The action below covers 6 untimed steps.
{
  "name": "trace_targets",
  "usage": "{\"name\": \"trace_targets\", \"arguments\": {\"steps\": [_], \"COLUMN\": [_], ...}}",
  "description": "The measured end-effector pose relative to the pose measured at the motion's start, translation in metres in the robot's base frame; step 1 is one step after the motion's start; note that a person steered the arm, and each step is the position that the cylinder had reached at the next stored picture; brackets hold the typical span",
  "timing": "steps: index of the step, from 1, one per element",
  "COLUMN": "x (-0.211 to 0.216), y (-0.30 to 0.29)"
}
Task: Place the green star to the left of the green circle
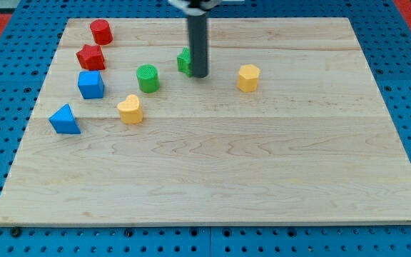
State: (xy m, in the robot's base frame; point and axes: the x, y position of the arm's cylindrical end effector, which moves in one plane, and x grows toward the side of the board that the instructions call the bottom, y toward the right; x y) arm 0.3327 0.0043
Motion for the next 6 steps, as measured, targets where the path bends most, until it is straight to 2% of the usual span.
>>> {"name": "trace_targets", "arguments": {"steps": [1, 3, 4, 6], "x": [-0.035, -0.055, -0.052, -0.050], "y": [0.006, -0.003, 0.067, -0.029]}}
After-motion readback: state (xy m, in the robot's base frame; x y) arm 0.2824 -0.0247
